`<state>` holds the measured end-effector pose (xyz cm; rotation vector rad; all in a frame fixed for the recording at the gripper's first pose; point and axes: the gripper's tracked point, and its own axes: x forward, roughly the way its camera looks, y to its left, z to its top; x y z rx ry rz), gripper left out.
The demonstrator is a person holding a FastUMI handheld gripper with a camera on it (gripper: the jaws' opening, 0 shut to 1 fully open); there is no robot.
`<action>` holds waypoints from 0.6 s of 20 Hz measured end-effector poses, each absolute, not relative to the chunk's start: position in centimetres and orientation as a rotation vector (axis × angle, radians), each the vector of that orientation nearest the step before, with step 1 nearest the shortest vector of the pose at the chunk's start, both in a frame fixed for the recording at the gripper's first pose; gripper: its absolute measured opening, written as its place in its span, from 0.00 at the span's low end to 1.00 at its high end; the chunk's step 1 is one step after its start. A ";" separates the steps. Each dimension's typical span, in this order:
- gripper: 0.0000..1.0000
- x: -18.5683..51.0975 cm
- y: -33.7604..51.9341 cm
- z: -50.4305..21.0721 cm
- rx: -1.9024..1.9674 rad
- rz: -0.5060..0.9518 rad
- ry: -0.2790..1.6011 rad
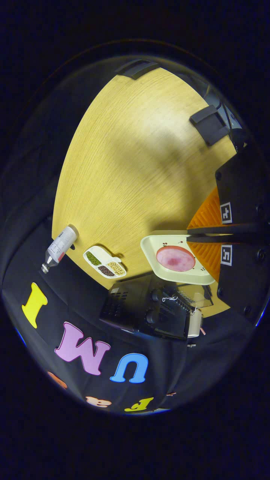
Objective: Open the toaster oven, put the food inside, and close the toaster oven door.
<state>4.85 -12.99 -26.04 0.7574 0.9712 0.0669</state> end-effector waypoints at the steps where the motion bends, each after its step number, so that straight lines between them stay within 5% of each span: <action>1: 0.06 4.5 -12.4 -25.6 0.774 0.066 0.955; 12: 0.06 0.4 -2.8 -23.9 0.871 0.118 0.909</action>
